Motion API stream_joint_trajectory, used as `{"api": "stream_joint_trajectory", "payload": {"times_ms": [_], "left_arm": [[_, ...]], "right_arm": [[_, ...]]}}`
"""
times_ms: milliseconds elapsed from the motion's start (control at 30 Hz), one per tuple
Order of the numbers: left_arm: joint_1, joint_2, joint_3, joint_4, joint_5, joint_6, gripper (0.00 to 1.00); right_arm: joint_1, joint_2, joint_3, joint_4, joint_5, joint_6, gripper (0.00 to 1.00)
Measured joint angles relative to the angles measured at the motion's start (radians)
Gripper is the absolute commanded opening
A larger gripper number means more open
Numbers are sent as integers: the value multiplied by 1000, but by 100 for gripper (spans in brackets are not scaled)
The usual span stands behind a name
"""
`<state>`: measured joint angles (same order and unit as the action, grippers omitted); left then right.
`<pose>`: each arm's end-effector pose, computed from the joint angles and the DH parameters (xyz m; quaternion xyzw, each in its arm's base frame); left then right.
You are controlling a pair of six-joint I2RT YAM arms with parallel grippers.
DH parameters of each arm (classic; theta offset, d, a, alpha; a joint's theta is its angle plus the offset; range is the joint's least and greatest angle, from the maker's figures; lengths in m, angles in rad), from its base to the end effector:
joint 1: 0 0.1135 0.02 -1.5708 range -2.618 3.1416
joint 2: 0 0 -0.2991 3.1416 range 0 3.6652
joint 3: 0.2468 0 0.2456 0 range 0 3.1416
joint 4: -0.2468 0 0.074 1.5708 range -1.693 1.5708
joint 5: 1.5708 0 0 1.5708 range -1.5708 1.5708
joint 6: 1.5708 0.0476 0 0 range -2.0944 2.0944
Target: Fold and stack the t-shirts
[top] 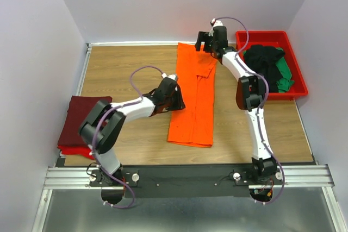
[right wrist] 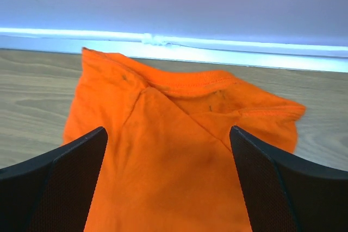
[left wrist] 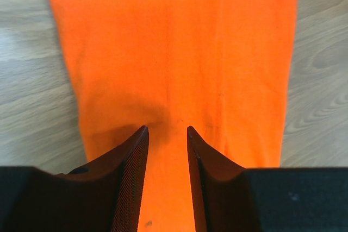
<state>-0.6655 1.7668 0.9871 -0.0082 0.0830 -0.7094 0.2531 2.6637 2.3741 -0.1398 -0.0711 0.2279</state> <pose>0.2929 -0.2349 0.1960 -0.0044 0.9237 -0.2715 0.2703 0.6201 0.1639 0.1900 -0.0298 0.8407 0.1576 0.5172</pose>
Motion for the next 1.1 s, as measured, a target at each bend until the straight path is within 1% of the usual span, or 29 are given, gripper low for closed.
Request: {"api": "stream_joint_trajectory", "payload": {"times_ms": [67, 133, 200, 267, 333, 367, 400, 433, 467, 567, 667, 733, 833, 900, 933, 1000, 1100], "left_arm": [[11, -68, -26, -4, -12, -5, 41], [18, -139, -55, -10, -30, -16, 40], [26, -216, -100, -11, -53, -30, 38], [27, -274, -146, -18, -73, -45, 38], [26, -320, -192, -32, -83, -58, 37], [23, -344, -224, -43, -93, -67, 37], [21, -361, -252, -54, -104, -75, 37], [16, -382, -282, -68, -113, -87, 37], [13, -393, -299, -76, -120, -93, 37], [-16, -449, -370, -115, -141, -132, 37], [-62, -473, -410, -139, -149, -157, 42], [-95, -473, -420, -151, -154, -169, 44], [-132, -470, -423, -157, -154, -175, 45], [-144, -468, -423, -159, -154, -179, 45], [-148, -463, -423, -159, -155, -180, 45], [-150, -455, -424, -160, -155, -183, 45], [-150, -435, -419, -163, -156, -187, 42]], "right_arm": [[0, -82, -64, -11, 8, 3, 100], [0, -212, -191, -21, 15, 23, 100], [0, -347, -310, -25, 19, 59, 97], [0, -550, -507, -7, 23, 113, 93], [0, -709, -639, 8, 21, 158, 85], [10, -847, -799, 52, 22, 194, 85], [16, -944, -908, 43, 26, 216, 84], [23, -1007, -995, 55, 28, 232, 83], [44, -1096, -1105, 44, 34, 253, 81], [124, -1240, -1344, 23, 39, 308, 78], [216, -1331, -1536, -40, 43, 362, 77], [254, -1395, -1626, -109, 43, 394, 76], [256, -1517, -1707, -172, 44, 436, 76], [255, -1576, -1731, -198, 43, 453, 74], [255, -1598, -1738, -209, 39, 460, 71], [255, -1614, -1754, -217, 23, 478, 68], [256, -1602, -1798, -225, -18, 502, 67]]}}
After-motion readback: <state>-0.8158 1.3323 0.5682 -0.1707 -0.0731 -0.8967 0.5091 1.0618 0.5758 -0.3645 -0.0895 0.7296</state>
